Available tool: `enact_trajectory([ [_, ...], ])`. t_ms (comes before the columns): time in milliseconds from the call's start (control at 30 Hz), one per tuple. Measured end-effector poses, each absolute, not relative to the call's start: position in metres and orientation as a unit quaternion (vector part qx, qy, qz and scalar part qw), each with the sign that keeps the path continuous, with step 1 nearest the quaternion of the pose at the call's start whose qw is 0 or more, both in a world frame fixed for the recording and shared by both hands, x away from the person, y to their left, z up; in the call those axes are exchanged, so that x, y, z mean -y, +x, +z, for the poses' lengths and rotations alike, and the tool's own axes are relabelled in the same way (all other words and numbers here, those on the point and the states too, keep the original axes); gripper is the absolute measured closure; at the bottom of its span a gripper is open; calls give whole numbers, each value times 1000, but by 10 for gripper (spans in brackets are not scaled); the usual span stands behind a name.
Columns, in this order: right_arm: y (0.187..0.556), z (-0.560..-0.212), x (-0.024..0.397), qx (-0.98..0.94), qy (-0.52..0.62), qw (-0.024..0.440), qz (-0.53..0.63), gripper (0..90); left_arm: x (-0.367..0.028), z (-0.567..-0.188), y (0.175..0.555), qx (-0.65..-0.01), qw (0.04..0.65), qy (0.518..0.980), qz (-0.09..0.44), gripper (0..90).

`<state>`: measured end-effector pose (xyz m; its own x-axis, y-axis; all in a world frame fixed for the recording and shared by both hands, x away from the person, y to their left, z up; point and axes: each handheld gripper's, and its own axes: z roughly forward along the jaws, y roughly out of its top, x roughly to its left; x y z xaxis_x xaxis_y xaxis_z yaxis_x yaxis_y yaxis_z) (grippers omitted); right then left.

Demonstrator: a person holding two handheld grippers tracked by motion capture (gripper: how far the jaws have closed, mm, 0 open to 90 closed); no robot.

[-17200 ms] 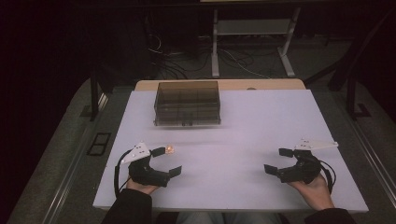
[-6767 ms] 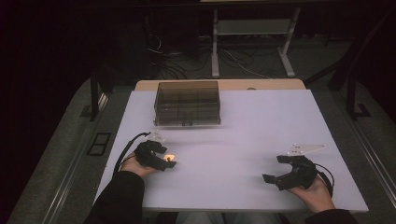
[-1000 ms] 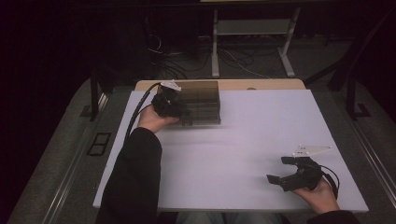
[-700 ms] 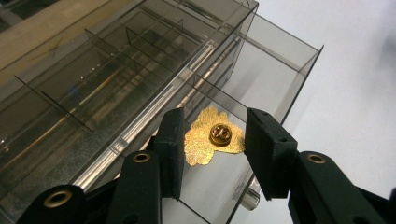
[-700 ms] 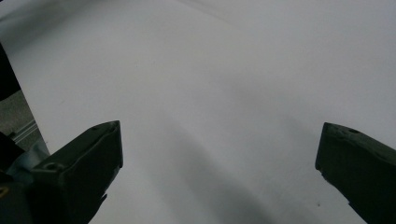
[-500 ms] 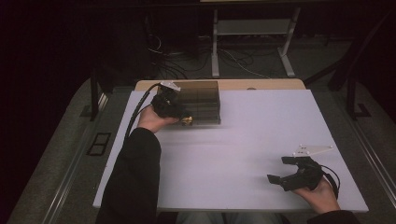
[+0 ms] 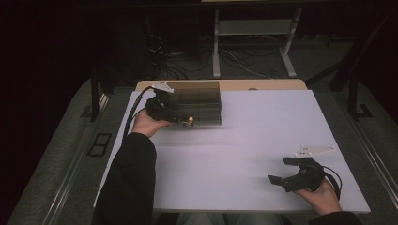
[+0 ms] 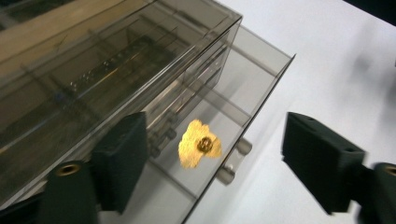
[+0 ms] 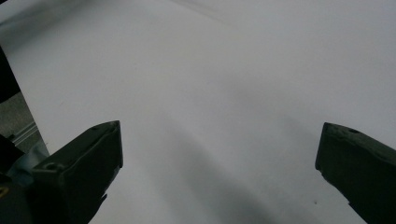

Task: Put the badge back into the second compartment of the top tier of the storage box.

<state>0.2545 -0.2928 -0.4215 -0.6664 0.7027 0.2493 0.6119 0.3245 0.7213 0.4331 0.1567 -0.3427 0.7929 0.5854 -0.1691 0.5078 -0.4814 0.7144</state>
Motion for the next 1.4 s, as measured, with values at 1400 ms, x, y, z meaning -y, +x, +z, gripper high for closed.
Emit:
enact_trajectory([
  [1400, 250, -420, 295, -805, 409, 58, 425, 0, -170, -349, 347, -308, 469, 823, 85, 0],
])
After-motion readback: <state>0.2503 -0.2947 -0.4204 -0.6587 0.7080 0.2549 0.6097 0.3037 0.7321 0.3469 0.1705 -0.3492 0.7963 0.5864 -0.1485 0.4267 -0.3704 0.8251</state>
